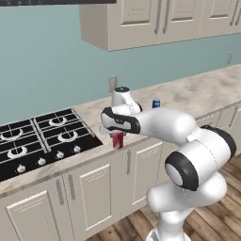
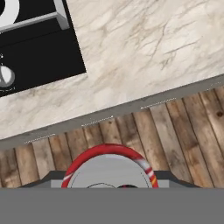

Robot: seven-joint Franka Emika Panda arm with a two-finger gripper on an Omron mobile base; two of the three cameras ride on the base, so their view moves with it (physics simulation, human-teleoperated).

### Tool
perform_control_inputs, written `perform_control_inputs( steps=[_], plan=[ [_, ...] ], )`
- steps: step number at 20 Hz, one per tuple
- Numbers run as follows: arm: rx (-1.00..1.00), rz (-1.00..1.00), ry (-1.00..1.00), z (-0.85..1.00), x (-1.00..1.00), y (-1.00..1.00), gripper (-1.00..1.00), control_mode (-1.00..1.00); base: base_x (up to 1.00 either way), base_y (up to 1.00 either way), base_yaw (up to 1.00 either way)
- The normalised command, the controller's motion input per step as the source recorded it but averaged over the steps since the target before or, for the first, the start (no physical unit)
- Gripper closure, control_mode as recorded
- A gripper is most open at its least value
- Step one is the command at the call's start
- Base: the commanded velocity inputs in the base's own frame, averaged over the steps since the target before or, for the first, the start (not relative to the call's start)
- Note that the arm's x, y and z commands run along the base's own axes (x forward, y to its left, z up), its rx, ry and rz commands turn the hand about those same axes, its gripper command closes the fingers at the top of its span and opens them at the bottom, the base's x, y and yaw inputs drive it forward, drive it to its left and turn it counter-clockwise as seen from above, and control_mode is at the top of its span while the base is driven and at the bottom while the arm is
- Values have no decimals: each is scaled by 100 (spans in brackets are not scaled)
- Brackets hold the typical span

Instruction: Four empty soda cans are scattered around the kitchen. Gather all the cans and cluster them next to the stove for recycling.

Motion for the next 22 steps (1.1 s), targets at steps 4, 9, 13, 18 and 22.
perform_control_inputs(
  steps=[4, 9, 13, 18, 22],
  plan=[
    [0, 0, 0, 0, 0, 0, 100, 100, 45, 0, 6],
    [0, 0, 0, 0, 0, 0, 100, 100, 49, 0, 8],
    [0, 0, 0, 0, 0, 0, 100, -100, 8, 0, 2],
    [0, 1, 0, 0, 14, 0, 100, -100, 0, 0, 0],
    [0, 9, 0, 0, 82, 0, 100, -100, 0, 0, 0]
  ],
)
